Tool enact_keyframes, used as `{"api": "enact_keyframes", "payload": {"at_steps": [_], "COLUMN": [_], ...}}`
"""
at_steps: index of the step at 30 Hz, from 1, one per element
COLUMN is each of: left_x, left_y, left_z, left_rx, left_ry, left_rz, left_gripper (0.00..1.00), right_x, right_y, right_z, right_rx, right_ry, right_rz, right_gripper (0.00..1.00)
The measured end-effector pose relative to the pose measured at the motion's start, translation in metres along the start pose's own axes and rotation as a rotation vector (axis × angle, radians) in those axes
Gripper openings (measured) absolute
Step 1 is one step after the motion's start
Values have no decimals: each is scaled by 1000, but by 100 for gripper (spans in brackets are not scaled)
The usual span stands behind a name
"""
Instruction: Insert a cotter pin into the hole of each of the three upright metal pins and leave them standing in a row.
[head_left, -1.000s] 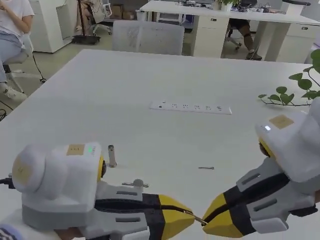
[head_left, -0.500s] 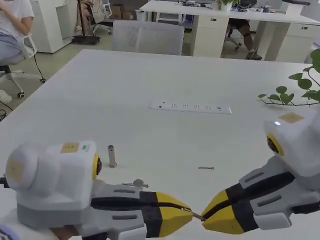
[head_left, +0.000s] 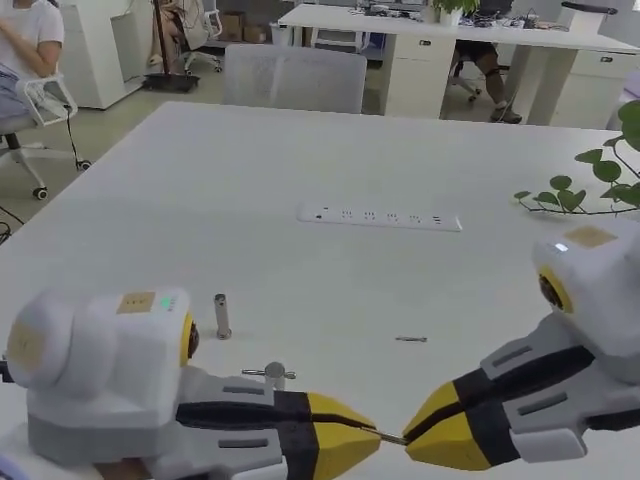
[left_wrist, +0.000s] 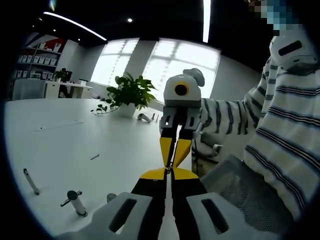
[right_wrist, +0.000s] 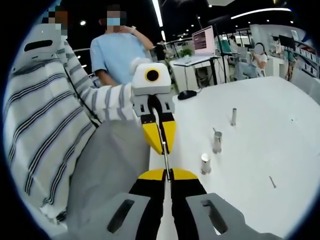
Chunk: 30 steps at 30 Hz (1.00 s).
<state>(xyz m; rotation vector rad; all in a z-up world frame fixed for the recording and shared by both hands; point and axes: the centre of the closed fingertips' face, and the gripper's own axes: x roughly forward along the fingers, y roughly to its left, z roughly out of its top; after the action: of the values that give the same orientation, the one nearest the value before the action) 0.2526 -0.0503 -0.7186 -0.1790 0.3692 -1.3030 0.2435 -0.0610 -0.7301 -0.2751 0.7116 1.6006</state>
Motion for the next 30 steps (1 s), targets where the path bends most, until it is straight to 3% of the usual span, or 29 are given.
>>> {"api": "enact_keyframes", "payload": {"at_steps": [25,30], "left_x": [3,0], "left_y": [2,6], "left_z": [-12,-16], "left_rx": [4,9], "left_ry": [57,68], "left_rz": [19,38], "left_gripper": [7,12], "right_x": [1,-1], "right_y": [-4,-7], "right_z": [-10,-12], "right_rx": [-71,-81], "right_ry": [128,147], "right_rz": [-32,-42], "right_gripper": [3,3]}}
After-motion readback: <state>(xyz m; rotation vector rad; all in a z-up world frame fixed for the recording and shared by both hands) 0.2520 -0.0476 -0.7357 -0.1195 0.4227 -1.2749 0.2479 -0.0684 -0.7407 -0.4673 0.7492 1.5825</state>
